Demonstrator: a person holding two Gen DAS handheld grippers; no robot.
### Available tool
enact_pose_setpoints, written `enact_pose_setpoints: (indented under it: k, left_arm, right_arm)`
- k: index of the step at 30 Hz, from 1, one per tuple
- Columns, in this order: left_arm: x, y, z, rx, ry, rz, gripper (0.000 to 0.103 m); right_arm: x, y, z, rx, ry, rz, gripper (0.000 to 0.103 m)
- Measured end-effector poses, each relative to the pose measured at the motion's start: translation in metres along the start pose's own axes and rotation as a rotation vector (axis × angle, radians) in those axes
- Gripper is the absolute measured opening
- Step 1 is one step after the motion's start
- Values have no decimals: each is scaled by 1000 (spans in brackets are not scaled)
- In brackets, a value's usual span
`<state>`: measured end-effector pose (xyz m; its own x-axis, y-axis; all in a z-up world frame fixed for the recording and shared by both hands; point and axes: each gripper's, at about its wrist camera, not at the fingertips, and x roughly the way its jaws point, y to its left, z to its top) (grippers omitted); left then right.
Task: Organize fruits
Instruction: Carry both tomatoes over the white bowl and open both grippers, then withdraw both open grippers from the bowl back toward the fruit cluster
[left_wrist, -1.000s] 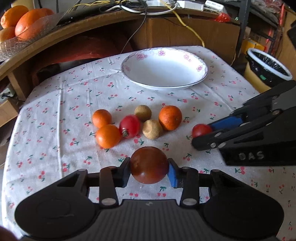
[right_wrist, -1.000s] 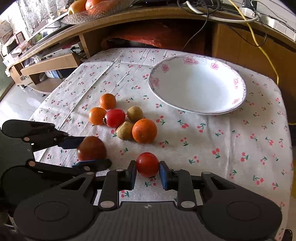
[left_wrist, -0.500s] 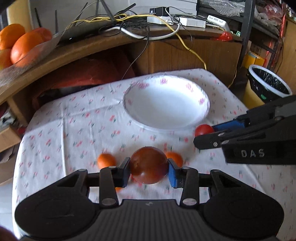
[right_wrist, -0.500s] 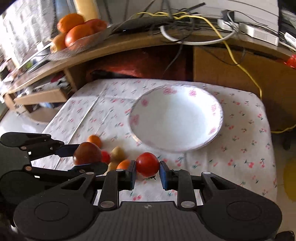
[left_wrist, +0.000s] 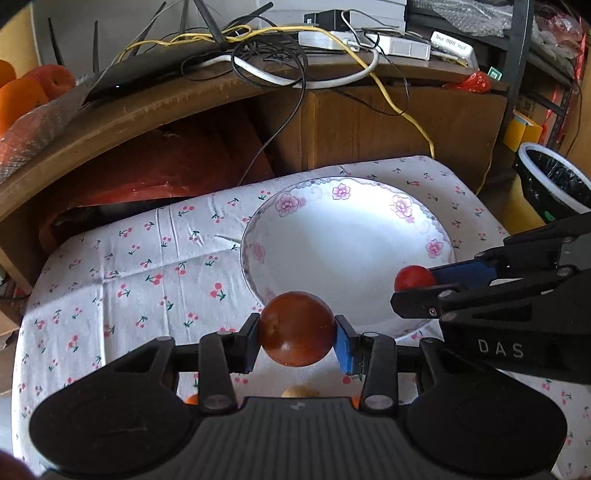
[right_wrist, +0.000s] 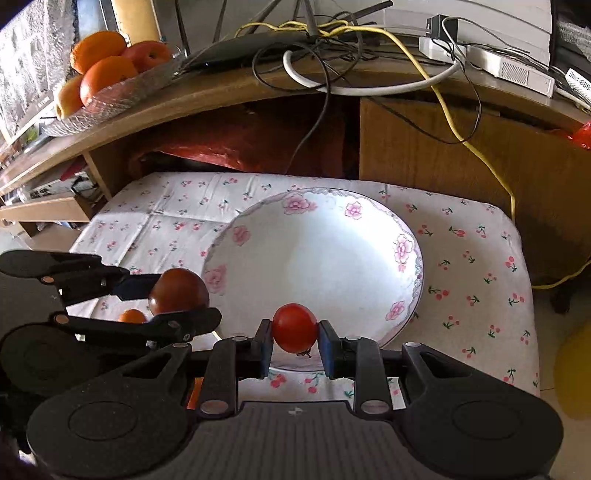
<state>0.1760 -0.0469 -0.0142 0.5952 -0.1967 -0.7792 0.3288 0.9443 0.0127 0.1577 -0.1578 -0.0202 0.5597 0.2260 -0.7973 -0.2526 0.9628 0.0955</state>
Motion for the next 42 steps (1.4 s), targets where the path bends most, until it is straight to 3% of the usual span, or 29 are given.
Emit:
enact_pose_setpoints:
  k: [20, 42]
  left_arm:
    - [15, -1, 8, -7, -15, -8, 49]
    - [-7, 1, 3, 4, -36, -28, 53]
  right_arm:
    - [10, -13, 3, 22, 7, -12, 26]
    - [-9, -12, 6, 43, -48, 18, 32]
